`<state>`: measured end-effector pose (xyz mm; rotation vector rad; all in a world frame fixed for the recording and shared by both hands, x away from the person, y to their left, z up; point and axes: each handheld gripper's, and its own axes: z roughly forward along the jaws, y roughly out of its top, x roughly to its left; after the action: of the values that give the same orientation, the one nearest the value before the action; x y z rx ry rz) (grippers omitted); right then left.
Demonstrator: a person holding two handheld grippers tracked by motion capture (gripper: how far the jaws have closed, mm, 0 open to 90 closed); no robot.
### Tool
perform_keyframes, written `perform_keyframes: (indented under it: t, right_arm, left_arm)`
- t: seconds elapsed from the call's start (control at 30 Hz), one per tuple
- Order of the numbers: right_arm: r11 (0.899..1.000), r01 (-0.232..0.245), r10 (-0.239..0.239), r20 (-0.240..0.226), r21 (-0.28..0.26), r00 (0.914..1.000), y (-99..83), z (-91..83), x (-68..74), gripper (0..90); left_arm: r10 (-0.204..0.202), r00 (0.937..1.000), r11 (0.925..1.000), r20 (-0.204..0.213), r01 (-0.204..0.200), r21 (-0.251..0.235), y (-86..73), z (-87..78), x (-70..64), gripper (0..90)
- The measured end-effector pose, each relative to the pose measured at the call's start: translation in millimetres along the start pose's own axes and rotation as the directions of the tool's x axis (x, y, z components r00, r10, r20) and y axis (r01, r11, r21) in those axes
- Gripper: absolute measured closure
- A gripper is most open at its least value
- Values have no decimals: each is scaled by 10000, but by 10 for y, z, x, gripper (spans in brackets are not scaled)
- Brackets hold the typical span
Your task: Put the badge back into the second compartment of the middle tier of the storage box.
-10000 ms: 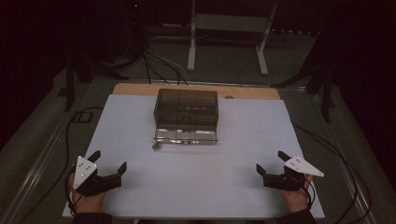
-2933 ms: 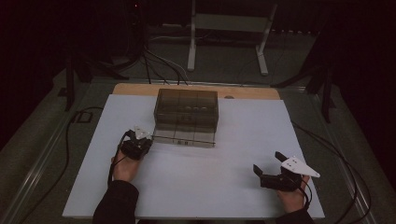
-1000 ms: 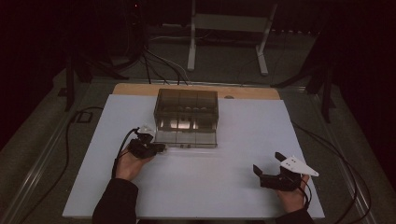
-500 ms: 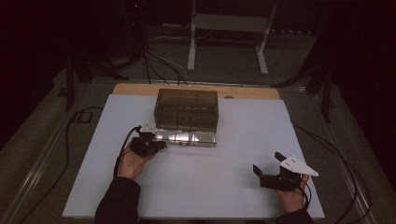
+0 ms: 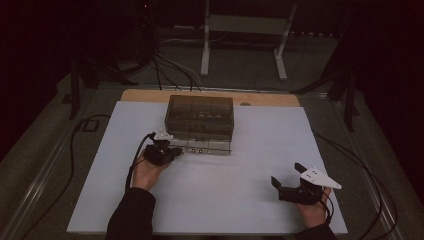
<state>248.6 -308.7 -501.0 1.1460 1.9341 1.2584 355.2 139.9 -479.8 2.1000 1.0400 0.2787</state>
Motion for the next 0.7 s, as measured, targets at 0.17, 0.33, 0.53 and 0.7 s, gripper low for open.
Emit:
perform_keyframes:
  t: [0.17, 0.33, 0.53, 0.7]
  right_arm:
    - [10000, -7, 7, 0, -3, 10000, 1, -1, 0, 0]
    - [10000, -2, 2, -5, -1, 10000, 1, 0, 1, 0]
    - [10000, -1, 1, -3, -3, 10000, 1, 0, 1, 0]
    - [10000, -2, 2, -6, -2, 10000, 1, 0, 0, 0]
  left_arm:
    - [97, 9999, 9998, 98, -95, -190, 47, -39, -37, 891]
    - [140, 9998, 9992, 164, -134, -375, 94, -76, -58, 891]
    - [168, 9997, 9988, 154, -161, -457, 128, -83, -66, 891]
    - [216, 9997, 9984, 114, -210, -519, 159, -85, -74, 891]
